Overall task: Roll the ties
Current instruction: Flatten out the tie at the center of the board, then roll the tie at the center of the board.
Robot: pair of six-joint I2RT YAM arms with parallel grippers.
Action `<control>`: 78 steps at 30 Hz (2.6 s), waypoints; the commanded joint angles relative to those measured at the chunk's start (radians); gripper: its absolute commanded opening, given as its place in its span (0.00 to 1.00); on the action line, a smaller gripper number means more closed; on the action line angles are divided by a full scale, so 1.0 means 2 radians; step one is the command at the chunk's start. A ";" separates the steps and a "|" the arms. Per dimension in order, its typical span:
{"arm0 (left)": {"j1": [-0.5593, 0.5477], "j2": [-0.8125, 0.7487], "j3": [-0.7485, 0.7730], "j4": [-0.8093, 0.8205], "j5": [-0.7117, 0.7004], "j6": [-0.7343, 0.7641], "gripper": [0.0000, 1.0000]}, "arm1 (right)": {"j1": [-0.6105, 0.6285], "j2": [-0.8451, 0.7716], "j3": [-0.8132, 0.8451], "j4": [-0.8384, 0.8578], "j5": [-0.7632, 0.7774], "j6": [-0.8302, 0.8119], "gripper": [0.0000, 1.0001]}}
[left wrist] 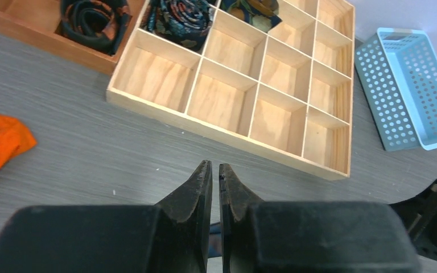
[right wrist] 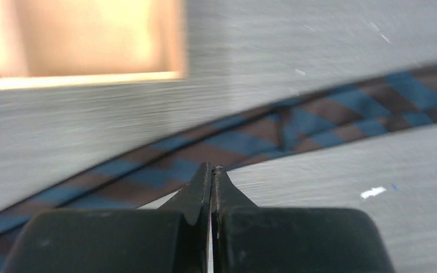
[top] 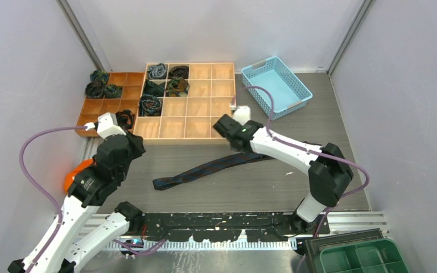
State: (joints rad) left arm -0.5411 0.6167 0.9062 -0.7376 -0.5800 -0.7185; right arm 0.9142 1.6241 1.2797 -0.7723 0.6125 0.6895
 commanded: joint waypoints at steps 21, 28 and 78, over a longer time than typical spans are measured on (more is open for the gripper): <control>0.007 0.046 -0.022 0.095 0.067 0.015 0.12 | -0.269 0.084 -0.115 -0.032 -0.142 0.050 0.01; 0.016 0.068 -0.037 0.103 0.088 0.006 0.12 | -0.351 0.115 -0.077 -0.039 -0.124 0.009 0.01; 0.045 0.217 -0.156 0.208 0.142 -0.048 0.00 | -0.149 0.112 -0.041 -0.023 -0.153 0.025 0.01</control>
State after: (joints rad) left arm -0.4648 1.0454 0.6029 -0.3912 -0.2943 -0.8047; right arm 0.6579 1.8000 1.1450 -0.8085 0.2470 0.7448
